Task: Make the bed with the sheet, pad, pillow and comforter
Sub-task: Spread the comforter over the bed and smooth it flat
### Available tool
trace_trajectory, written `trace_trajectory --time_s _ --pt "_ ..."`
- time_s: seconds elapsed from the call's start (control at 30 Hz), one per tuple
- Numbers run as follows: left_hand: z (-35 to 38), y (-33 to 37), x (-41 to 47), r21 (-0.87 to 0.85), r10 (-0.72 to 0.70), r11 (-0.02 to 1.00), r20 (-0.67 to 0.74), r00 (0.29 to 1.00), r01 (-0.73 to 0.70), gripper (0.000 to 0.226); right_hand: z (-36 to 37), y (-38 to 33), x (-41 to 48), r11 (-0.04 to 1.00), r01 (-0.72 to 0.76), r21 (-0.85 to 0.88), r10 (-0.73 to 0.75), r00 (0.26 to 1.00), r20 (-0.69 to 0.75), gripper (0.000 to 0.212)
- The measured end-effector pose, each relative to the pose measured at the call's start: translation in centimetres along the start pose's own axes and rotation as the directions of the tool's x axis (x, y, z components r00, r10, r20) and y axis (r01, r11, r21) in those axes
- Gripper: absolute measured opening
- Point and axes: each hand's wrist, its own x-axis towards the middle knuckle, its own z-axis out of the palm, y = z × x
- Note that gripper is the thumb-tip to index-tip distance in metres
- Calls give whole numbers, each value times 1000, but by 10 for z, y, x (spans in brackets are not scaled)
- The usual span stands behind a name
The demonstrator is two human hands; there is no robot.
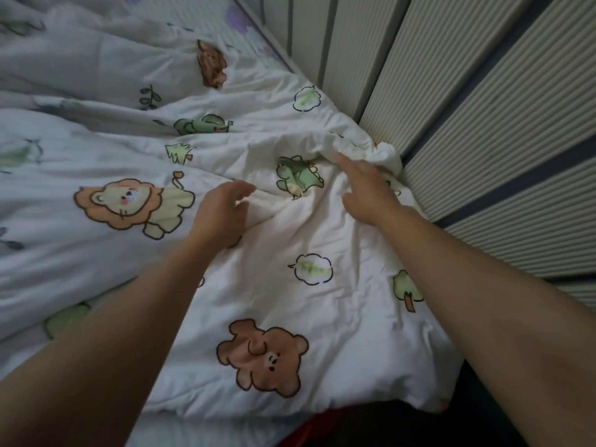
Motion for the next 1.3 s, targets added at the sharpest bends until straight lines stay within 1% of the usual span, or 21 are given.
trace_trajectory --time_s 0.1,0.2,0.3,0.33,0.4,0.47,0.5,0.6,0.73,0.83,0.93,1.0,1.1,1.2,1.3 --pt "-21 -28 -15 45 -1 999 -59 998 4 33 12 -40 -5 993 121 -7 -121 992 29 75" --pt "-45 -58 -35 40 11 999 -119 993 -6 30 29 -87 -12 979 202 -29 -198 974 114 72" --pt "-74 -92 -60 16 36 999 -163 986 -34 27 47 -138 -23 956 290 -49 -279 947 156 71" --pt "-87 -105 -71 9 44 999 -189 981 -43 28 54 -158 -27 944 324 -65 -309 936 169 71" --pt "-110 -123 -89 0 102 994 -238 966 -106 33 63 -190 -33 926 369 -83 -350 919 184 70" --pt "-139 -154 -111 -18 102 994 -285 953 -112 37 75 -233 -40 904 421 -72 -403 898 178 68" --pt "-146 -164 -117 -43 77 994 -318 945 -96 36 78 -245 -41 897 438 -65 -425 893 150 67" --pt "-193 -219 -156 -100 -81 994 -419 904 42 34 98 -313 -52 856 507 -103 -499 861 95 64" --pt "-245 -294 -205 -106 -229 973 -435 871 203 34 116 -396 -65 815 558 -156 -561 827 34 68" --pt "-285 -357 -240 -146 -331 944 -470 818 297 40 133 -474 -72 762 617 -197 -622 782 46 71" --pt "-313 -402 -260 -200 -433 901 -450 781 385 38 148 -541 -73 718 655 -236 -659 748 74 72" --pt "-323 -425 -267 -239 -482 876 -411 774 419 37 157 -581 -70 707 658 -260 -661 745 87 72" --pt "-328 -443 -266 -314 -529 843 -347 774 436 37 166 -619 -58 694 642 -325 -663 746 58 72" --pt "-327 -453 -253 -388 -563 809 -293 773 442 39 172 -642 -35 697 606 -384 -638 768 53 68" --pt "-325 -453 -231 -421 -574 789 -247 780 447 41 176 -648 -8 699 565 -438 -597 799 79 57"
